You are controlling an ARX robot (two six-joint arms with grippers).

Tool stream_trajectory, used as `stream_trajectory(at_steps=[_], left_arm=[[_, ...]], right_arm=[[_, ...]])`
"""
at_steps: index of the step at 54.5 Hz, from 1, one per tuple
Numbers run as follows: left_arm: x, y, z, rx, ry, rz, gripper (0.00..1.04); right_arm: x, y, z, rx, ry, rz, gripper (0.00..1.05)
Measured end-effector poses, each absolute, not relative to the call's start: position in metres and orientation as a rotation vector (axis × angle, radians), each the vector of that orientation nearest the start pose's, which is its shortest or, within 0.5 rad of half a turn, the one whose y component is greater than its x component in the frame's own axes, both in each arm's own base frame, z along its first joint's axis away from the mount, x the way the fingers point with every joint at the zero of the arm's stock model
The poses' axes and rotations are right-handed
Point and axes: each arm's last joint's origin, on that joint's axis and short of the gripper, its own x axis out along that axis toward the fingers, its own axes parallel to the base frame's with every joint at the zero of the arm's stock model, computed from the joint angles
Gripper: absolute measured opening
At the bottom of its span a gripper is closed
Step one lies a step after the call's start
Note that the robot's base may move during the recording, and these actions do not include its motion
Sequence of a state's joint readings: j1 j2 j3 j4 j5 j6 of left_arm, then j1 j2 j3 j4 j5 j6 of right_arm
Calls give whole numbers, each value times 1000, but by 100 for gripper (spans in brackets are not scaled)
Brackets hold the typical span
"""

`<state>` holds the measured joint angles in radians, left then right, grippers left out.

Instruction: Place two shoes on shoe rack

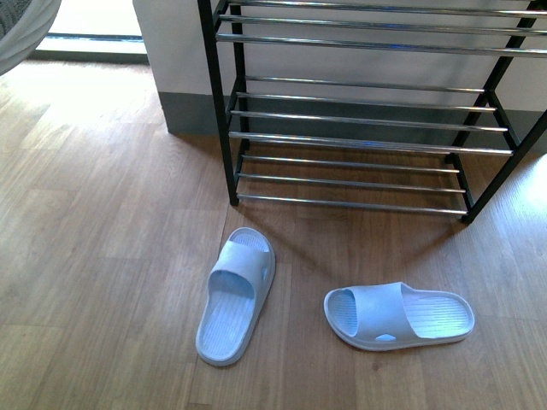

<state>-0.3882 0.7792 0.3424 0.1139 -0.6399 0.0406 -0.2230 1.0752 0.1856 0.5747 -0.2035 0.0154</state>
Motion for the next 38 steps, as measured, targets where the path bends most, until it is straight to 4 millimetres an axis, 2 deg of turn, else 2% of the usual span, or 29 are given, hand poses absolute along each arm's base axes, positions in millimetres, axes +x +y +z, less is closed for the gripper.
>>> stream_trajectory(at_steps=[38], left_arm=[[160,-47,210,201,289,240,2]], right_arm=[[183,-36,154,82,306,-19,2]])
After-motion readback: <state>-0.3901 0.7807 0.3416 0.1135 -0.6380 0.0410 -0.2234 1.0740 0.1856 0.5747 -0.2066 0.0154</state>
